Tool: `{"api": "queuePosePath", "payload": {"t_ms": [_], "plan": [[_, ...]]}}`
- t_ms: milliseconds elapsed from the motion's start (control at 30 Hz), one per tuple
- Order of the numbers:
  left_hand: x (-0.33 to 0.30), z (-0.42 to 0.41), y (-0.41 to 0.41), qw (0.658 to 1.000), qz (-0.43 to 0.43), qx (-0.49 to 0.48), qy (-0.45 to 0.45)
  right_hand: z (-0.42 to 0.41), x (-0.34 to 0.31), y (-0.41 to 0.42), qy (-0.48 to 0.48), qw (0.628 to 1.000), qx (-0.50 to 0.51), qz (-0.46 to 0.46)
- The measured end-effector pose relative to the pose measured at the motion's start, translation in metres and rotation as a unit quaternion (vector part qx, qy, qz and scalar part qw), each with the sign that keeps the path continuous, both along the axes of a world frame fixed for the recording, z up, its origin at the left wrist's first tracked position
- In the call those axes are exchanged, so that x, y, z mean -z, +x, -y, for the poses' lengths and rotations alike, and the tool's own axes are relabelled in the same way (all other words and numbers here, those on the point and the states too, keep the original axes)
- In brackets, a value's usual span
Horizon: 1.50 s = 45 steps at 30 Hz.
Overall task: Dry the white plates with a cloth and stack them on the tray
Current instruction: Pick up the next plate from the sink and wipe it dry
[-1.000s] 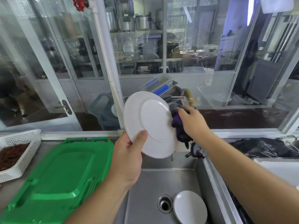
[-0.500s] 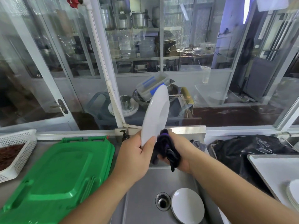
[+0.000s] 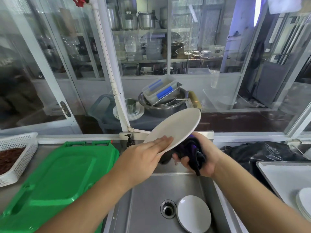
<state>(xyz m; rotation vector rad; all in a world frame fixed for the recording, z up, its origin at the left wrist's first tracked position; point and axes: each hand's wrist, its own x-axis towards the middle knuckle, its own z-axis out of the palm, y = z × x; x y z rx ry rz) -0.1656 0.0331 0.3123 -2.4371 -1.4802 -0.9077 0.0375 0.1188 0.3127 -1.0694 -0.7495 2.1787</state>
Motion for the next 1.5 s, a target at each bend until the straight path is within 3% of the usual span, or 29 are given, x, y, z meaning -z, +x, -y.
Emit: {"api": "queuePosePath", "payload": {"t_ms": [100, 433, 767, 900, 967, 1033, 1067, 1133, 1167, 1200, 1300, 1500], "plan": [[0.001, 0.002, -0.008, 0.999, -0.047, -0.005, -0.017, -0.003, 0.001, 0.011, 0.012, 0.997, 0.056, -0.043], [0.014, 0.001, -0.019, 0.976, -0.215, 0.044, -0.016, 0.011, 0.023, 0.012, 0.059, 0.992, 0.037, -0.105], [0.028, 0.004, -0.025, 0.989, -0.141, 0.037, -0.015, 0.021, 0.048, 0.004, 0.069, 0.982, 0.093, -0.152], [0.027, 0.004, -0.037, 0.995, -0.047, 0.041, -0.080, 0.019, 0.053, 0.001, 0.061, 0.979, 0.128, -0.147], [0.026, 0.003, -0.042, 0.994, 0.075, 0.001, -0.080, 0.019, 0.055, 0.001, 0.057, 0.977, 0.145, -0.142], [0.026, 0.000, -0.046, 0.946, 0.293, -0.074, -0.119, 0.020, 0.056, 0.000, 0.061, 0.976, 0.152, -0.140], [0.026, -0.004, -0.047, 0.887, 0.418, -0.101, -0.168, 0.021, 0.057, -0.001, 0.061, 0.977, 0.152, -0.140], [0.028, -0.011, -0.048, 0.714, 0.623, -0.103, -0.302, 0.023, 0.060, -0.003, 0.058, 0.978, 0.148, -0.135], [0.029, -0.011, -0.048, 0.639, 0.679, -0.094, -0.350, 0.025, 0.062, -0.004, 0.060, 0.979, 0.147, -0.128], [0.030, -0.010, -0.049, 0.595, 0.705, -0.085, -0.377, 0.027, 0.064, -0.006, 0.065, 0.980, 0.145, -0.121], [0.043, -0.007, -0.053, 0.556, 0.726, -0.078, -0.396, 0.035, 0.072, -0.008, 0.063, 0.984, 0.132, -0.102], [0.075, -0.012, -0.059, 0.533, 0.738, -0.040, -0.412, 0.055, 0.090, -0.004, 0.047, 0.988, 0.140, -0.041]]}}
